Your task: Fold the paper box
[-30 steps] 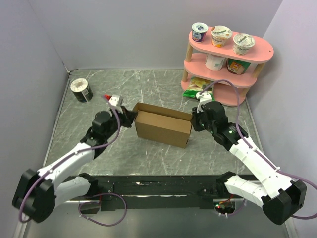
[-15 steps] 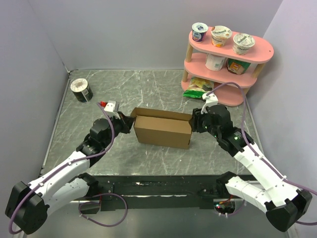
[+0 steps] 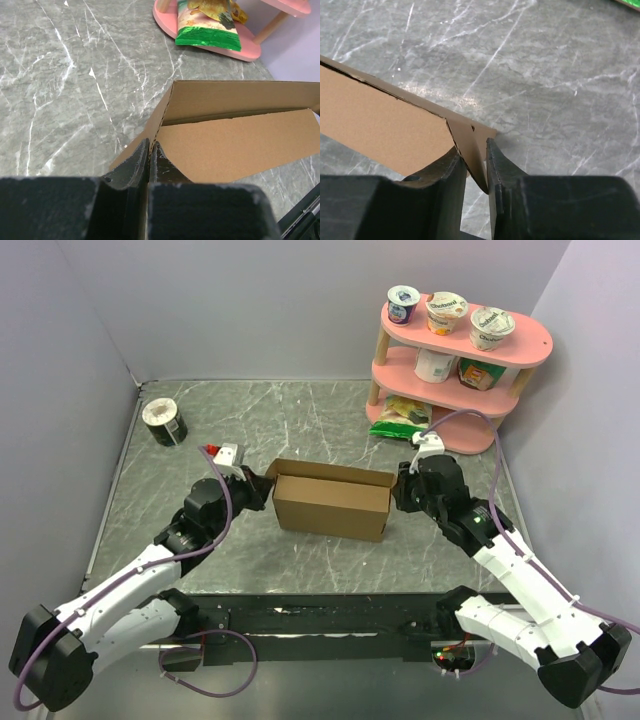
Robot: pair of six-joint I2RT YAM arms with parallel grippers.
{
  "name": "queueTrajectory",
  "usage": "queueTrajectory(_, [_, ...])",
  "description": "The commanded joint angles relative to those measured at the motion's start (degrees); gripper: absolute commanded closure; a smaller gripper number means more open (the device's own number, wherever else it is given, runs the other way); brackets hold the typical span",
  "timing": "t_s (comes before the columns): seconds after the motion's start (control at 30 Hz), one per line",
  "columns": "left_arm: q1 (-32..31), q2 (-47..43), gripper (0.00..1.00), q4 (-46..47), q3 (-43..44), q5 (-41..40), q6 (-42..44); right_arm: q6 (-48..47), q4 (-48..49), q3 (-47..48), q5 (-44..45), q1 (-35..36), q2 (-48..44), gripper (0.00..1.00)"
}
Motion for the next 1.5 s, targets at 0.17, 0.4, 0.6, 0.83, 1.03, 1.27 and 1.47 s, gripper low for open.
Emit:
queueTrajectory(0.17, [-1.51,0.65,0.98,-3.83,2.72,-2.40,0.44,2.44,-2.19,2.81,4.06,0.20,-2.20,0.51])
queueTrajectory(0.4, [-2.04,1.27,0.98,-4.18,3.33,-2.41,1.14,-0.45,0.18,2.11,3.53,0.28,-5.19,0.41])
queueTrajectory(0.6, [-2.30,0.92,0.99,-4.19,3.42,-1.79,2.20,-8.97,2.28,2.99,4.77,-1.20,-3.96,0.26])
queueTrajectory(0.83, [-2.30,0.92,0.99,-3.92,3.42,-1.18,3.16,-17.95,8.43,4.13,-15.21,-11.37,-2.39,0.28])
queueTrajectory(1.03, [-2.30,0.22,0.99,-3.92,3.33,0.84,4.40,-21.47,11.25,6.32,-30.04,-17.12,2.88,0.23])
queueTrajectory(1.27, [-2.30,-1.72,0.99,-2.69,2.46,4.44,7.38,-16.90,17.48,3.34,-33.29,-17.12,5.18,0.14])
queueTrajectory(1.47, [-2.30,-3.03,0.99,-1.81,2.19,9.80,15.55,-16.71,19.26,-0.09,-33.03,-17.12,1.32,0.13])
